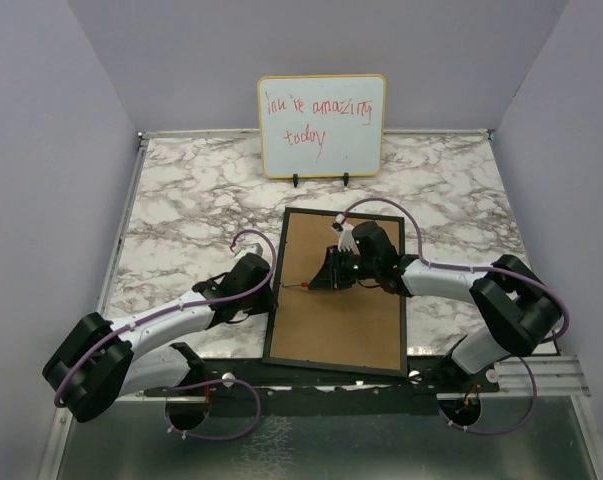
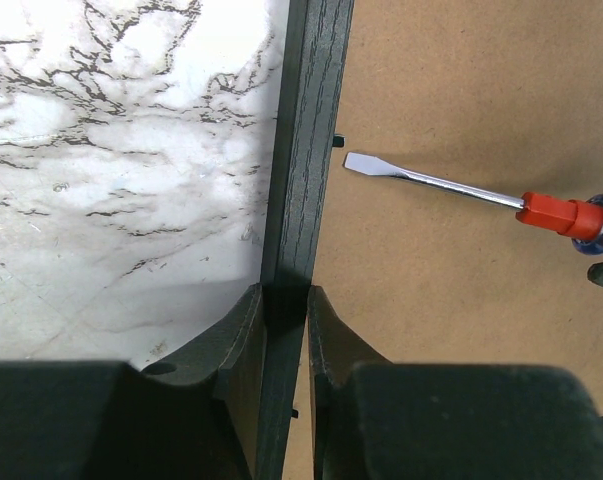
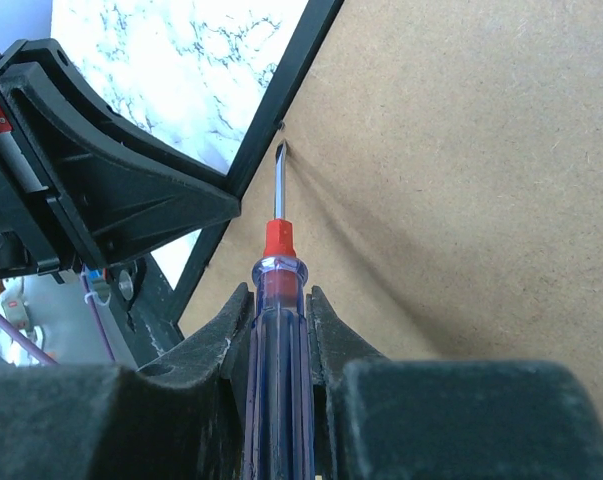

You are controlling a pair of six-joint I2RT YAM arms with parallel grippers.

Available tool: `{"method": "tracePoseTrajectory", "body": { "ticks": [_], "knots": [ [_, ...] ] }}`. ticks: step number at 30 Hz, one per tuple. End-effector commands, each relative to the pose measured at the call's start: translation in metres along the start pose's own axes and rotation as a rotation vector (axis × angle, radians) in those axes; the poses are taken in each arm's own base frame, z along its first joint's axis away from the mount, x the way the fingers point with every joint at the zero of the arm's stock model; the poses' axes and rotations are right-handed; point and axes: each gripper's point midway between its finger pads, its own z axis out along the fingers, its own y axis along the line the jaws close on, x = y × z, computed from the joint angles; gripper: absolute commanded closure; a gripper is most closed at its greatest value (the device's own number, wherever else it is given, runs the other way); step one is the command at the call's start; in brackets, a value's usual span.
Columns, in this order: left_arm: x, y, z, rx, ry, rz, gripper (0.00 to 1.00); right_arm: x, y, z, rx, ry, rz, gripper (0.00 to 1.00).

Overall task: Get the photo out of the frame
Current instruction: Release the photo frame item from the photo frame.

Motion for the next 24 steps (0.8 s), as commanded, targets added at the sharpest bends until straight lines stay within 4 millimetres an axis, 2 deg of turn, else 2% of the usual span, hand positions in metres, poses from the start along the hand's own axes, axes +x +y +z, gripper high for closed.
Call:
{"method": "tracePoseTrajectory", "body": {
  "ticks": [1, 12, 24],
  "knots": [
    [0.039, 0.039, 0.0, -0.118, 0.131, 0.034, 1.0, 0.008, -0.009, 0.001, -0.003, 0.005, -0.031, 0.99],
    [0.039, 0.038, 0.0, -0.116, 0.133, 0.036, 1.0, 0.0, -0.016, -0.001, 0.013, -0.055, -0.165, 0.99],
    [0.04, 0.037, 0.001, -0.107, 0.139, 0.037, 1.0, 0.014, -0.02, 0.01, -0.031, -0.001, -0.179, 0.99]
  ]
}}
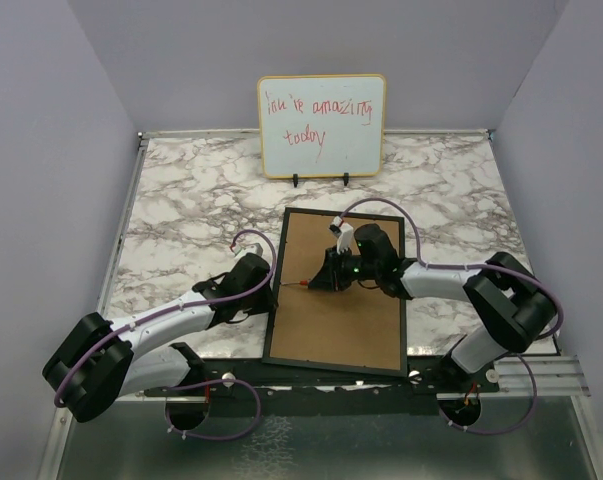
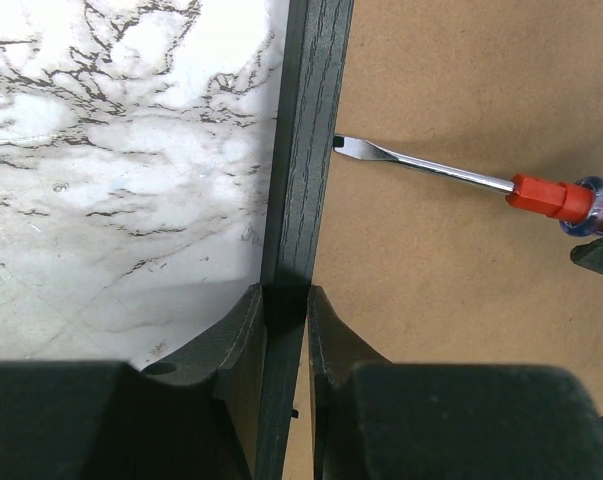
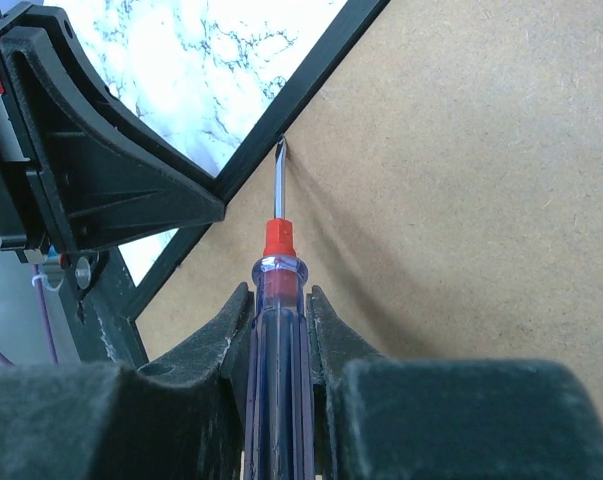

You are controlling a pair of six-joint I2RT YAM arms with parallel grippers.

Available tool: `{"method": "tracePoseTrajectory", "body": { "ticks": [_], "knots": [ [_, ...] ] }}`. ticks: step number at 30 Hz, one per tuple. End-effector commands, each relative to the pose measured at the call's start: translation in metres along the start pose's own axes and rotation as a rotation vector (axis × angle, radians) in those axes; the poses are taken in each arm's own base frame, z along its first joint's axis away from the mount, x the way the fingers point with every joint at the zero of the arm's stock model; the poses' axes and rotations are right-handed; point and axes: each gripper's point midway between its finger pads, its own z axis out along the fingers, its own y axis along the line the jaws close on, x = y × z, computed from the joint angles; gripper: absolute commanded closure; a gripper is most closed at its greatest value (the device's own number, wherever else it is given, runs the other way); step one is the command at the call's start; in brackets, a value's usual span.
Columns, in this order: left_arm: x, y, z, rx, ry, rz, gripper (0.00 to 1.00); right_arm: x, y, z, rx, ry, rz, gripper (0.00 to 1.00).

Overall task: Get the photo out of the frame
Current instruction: Release the photo frame item from the photo frame.

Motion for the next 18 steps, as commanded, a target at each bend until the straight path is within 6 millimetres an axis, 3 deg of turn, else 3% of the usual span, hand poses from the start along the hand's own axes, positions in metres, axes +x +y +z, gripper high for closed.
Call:
{"method": "tracePoseTrajectory", "body": {
  "ticks": [1, 14, 18],
  "knots": [
    [0.04, 0.036, 0.001, -0.105, 0.138, 0.038, 1.0, 0.017, -0.012, 0.004, 0.014, 0.045, 0.004, 0.99],
    [0.038, 0.026, 0.003, -0.054, 0.145, 0.078, 1.0, 0.018, -0.011, 0.011, -0.001, 0.105, 0.003, 0.99],
    [0.042, 0.021, 0.004, -0.023, 0.171, 0.093, 1.0, 0.006, -0.011, 0.013, 0.033, 0.12, 0.002, 0.99]
  ]
}}
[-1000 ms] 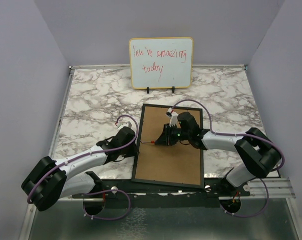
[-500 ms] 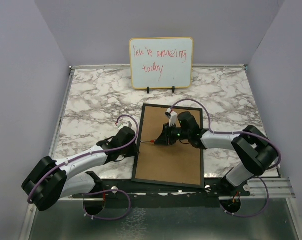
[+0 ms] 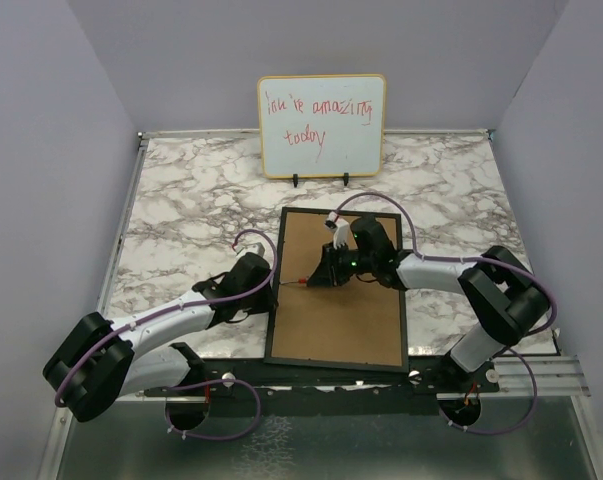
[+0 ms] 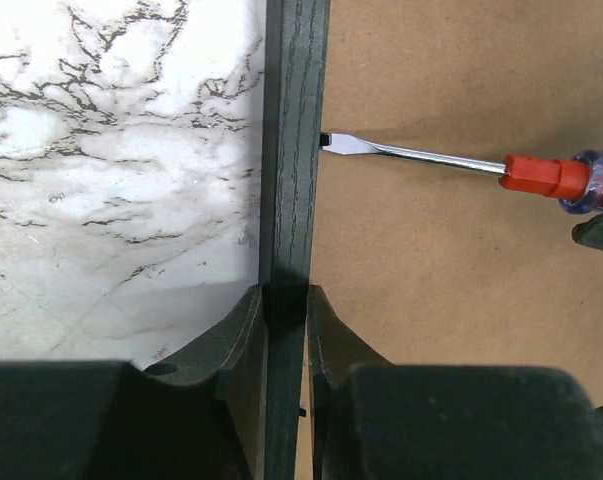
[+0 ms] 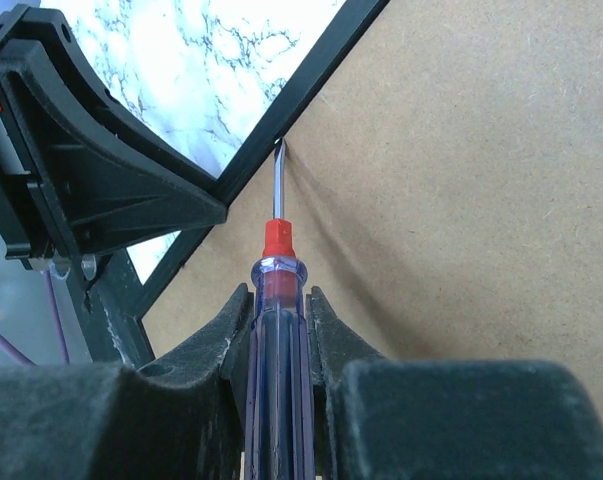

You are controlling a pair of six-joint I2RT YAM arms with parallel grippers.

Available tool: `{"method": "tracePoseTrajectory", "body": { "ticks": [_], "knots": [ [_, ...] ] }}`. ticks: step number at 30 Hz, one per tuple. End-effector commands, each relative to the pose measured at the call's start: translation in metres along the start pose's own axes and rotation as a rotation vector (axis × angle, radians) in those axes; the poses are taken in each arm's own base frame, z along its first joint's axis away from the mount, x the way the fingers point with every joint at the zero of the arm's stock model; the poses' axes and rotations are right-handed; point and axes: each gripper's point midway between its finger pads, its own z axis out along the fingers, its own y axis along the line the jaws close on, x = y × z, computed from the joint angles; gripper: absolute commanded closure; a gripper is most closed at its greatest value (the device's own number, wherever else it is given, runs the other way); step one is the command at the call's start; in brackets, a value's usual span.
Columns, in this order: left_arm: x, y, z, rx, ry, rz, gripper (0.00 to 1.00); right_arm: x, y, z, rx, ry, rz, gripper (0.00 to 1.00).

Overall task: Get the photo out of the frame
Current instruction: Release the photo frame item from the photo frame.

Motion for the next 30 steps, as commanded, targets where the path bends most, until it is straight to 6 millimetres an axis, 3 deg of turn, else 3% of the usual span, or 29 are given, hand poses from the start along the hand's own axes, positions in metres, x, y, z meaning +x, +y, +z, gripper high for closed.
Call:
{"method": "tracePoseTrajectory", "body": {
  "ticks": [1, 17, 30],
  "knots": [
    [0.041, 0.02, 0.003, -0.035, 0.159, 0.065, 1.0, 0.007, -0.012, 0.007, 0.08, 0.082, 0.005, 0.99],
    [0.041, 0.019, 0.003, -0.021, 0.152, 0.078, 1.0, -0.027, -0.003, 0.007, 0.267, 0.147, 0.003, 0.99],
    [0.04, 0.02, 0.002, -0.023, 0.14, 0.072, 1.0, -0.058, 0.025, 0.018, 0.328, 0.146, -0.009, 0.99]
  ]
}}
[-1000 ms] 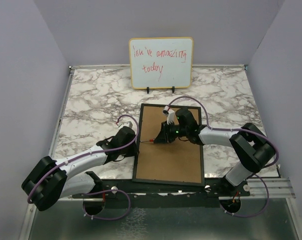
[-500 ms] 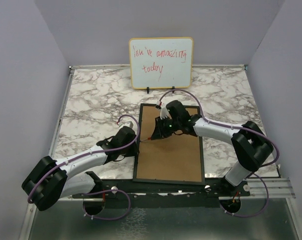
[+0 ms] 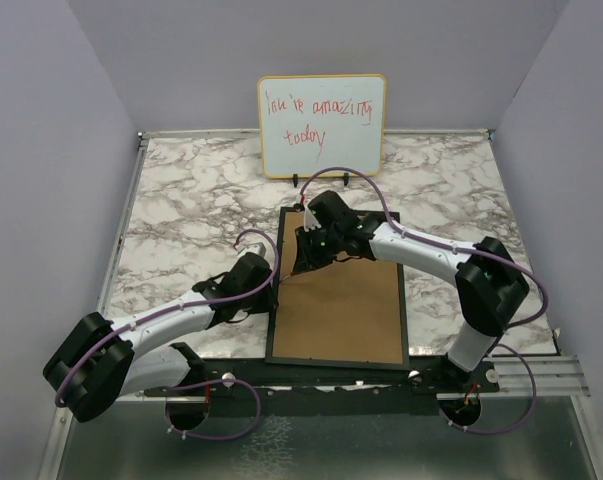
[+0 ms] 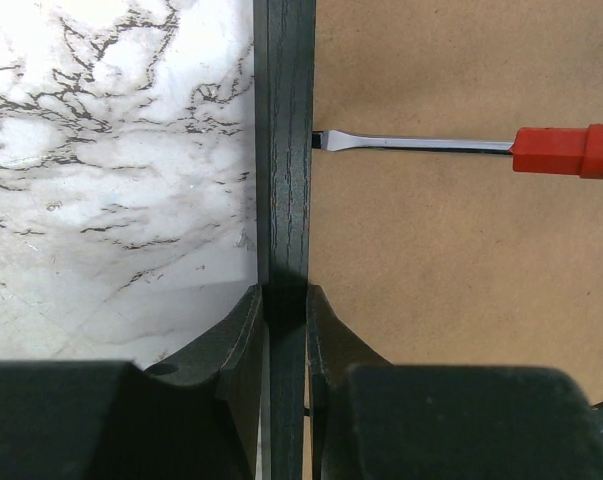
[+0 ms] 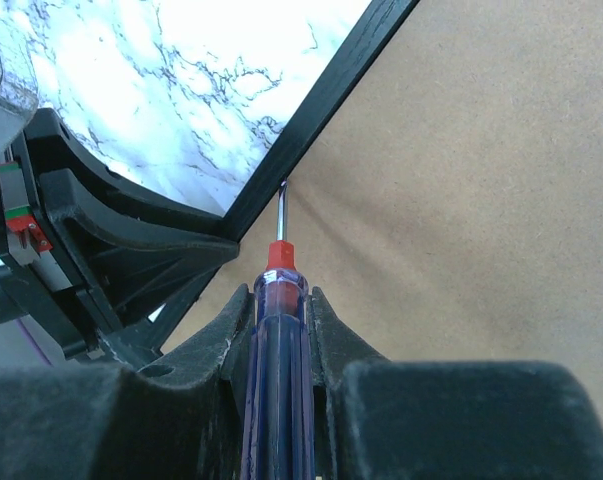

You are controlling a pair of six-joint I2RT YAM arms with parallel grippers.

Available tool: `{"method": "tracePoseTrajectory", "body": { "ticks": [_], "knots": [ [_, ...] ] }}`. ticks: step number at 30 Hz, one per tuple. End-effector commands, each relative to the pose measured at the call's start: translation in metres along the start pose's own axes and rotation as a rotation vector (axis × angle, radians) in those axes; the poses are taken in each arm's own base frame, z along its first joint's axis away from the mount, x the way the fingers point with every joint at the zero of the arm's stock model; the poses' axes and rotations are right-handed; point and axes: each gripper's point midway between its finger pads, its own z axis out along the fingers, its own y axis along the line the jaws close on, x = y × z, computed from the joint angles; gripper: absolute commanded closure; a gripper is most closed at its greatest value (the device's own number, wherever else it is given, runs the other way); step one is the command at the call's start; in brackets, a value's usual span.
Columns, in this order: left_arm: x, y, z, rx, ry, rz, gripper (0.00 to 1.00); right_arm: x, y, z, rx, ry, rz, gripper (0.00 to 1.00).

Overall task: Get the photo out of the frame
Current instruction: Release the photo frame item from the photo frame.

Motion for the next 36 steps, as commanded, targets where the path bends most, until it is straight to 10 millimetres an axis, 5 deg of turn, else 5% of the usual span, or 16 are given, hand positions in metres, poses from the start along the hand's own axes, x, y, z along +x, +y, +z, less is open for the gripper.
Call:
{"method": "tracePoseTrajectory", "body": {
  "ticks": [1, 10, 21, 28, 36],
  "knots": [
    [0.042, 0.02, 0.001, -0.035, 0.143, 0.036, 1.0, -0.02, 0.003, 0.003, 0.053, -0.036, 0.005, 0.99],
    [0.042, 0.024, 0.0, -0.048, 0.128, 0.018, 1.0, -0.041, 0.019, -0.002, 0.058, -0.068, -0.014, 0.99],
    [0.035, 0.025, -0.003, -0.064, 0.094, 0.0, 1.0, -0.033, -0.002, -0.043, 0.14, -0.157, -0.004, 0.99],
    [0.015, 0.01, -0.011, -0.026, 0.03, -0.01, 0.7, -0.025, -0.02, -0.062, 0.042, -0.246, 0.045, 0.99],
    [-0.002, 0.001, -0.019, -0.01, -0.026, -0.004, 0.5, -0.019, -0.028, -0.078, -0.012, -0.377, 0.013, 0.99]
  ]
}}
